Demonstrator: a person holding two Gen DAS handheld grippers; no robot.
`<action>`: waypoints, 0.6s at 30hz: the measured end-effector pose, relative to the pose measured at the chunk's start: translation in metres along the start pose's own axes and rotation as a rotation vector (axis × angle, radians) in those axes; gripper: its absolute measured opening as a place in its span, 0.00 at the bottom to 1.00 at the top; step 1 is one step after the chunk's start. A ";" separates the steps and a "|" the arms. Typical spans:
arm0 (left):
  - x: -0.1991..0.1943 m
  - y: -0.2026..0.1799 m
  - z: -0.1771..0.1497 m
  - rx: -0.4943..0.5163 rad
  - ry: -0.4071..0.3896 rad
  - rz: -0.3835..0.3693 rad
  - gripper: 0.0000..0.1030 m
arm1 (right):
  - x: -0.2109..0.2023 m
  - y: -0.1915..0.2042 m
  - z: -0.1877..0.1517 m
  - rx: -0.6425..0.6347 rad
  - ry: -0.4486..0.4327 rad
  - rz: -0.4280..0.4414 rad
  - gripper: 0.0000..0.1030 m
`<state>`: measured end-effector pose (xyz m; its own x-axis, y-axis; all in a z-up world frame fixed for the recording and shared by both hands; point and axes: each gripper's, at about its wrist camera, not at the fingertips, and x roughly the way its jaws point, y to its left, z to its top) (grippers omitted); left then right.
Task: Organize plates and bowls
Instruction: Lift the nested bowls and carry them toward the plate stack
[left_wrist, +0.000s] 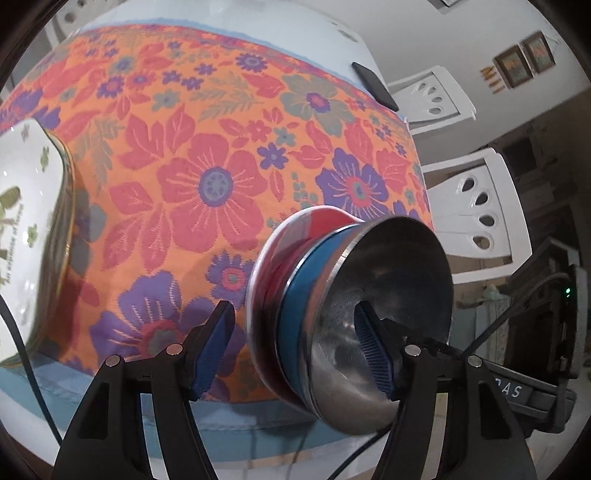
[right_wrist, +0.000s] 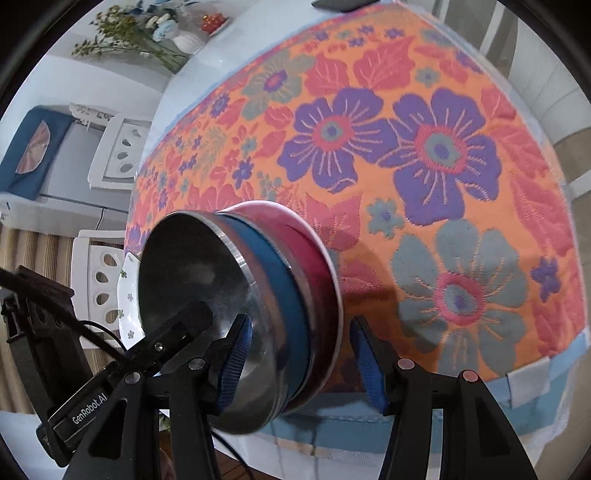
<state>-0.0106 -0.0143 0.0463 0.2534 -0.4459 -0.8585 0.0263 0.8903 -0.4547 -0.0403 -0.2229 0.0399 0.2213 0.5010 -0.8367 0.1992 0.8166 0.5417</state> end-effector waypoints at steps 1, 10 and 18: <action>0.002 0.001 0.000 -0.010 0.002 -0.005 0.59 | 0.003 -0.001 0.002 0.002 0.006 0.005 0.52; 0.012 0.009 -0.002 -0.070 0.014 -0.029 0.47 | 0.021 -0.005 0.009 -0.020 0.051 0.050 0.52; 0.016 0.013 -0.002 -0.091 0.013 -0.072 0.47 | 0.025 -0.007 0.012 -0.048 0.052 0.079 0.52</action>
<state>-0.0085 -0.0106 0.0261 0.2410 -0.5101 -0.8257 -0.0439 0.8441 -0.5343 -0.0245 -0.2194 0.0167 0.1840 0.5778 -0.7951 0.1371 0.7860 0.6029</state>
